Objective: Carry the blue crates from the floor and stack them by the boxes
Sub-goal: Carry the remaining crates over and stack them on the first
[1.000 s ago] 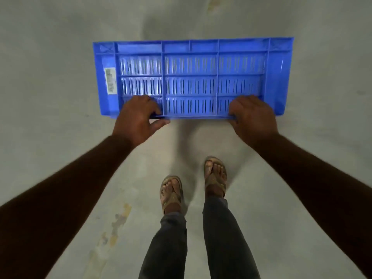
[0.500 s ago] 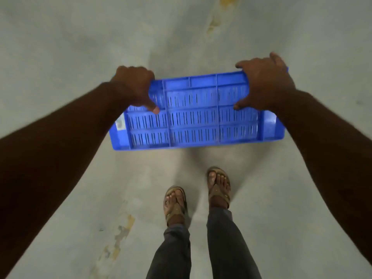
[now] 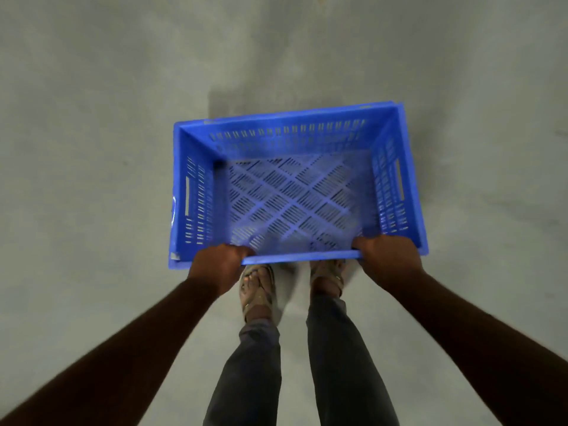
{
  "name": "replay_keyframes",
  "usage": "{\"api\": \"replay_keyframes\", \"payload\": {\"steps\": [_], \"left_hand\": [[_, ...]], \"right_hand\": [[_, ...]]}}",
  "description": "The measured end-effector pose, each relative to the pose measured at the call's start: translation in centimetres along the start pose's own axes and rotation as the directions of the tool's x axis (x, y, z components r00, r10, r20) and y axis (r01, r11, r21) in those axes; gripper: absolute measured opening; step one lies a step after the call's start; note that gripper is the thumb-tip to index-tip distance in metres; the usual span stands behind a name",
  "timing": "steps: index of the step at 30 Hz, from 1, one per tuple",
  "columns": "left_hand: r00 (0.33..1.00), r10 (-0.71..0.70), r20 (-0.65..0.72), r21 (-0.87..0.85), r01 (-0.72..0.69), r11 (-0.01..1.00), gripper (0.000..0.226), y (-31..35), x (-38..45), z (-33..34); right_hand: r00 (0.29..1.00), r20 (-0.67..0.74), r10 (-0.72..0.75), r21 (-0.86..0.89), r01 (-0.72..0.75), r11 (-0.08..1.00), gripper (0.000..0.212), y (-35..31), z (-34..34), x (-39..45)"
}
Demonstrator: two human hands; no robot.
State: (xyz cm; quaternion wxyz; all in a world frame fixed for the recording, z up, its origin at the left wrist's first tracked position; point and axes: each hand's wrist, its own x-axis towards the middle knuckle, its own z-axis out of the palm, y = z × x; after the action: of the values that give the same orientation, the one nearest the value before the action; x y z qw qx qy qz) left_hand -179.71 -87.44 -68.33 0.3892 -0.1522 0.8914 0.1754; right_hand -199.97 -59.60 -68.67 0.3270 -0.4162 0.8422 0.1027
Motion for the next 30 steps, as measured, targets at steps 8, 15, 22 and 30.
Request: {"api": "replay_keyframes", "payload": {"steps": [8,15,22,30], "left_hand": [[0.951,-0.212,0.226,-0.062,0.231,0.971,0.061,-2.5,7.5,4.6],[0.951,-0.227,-0.211,-0.564,0.071,0.823,0.048,-6.0,7.6,0.3],[0.691,-0.722,0.006,-0.812,0.425,0.399,0.079,-9.1,9.9,-3.1],[0.721,-0.684,0.111,-0.961,0.254,0.112,0.037,-9.7,1.4,-4.7]], "right_hand": [[0.987,0.148,-0.058,0.269,0.016,0.963,0.046,0.0,5.5,7.5],[0.807,-0.444,0.39,0.665,0.006,0.747,0.034,-0.1,0.9,7.2],[0.671,-0.031,0.741,0.889,-0.32,0.327,0.085,0.9,-0.9,12.1],[0.618,0.055,0.784,0.982,-0.177,0.071,0.031,1.5,-5.3,6.7]]}}
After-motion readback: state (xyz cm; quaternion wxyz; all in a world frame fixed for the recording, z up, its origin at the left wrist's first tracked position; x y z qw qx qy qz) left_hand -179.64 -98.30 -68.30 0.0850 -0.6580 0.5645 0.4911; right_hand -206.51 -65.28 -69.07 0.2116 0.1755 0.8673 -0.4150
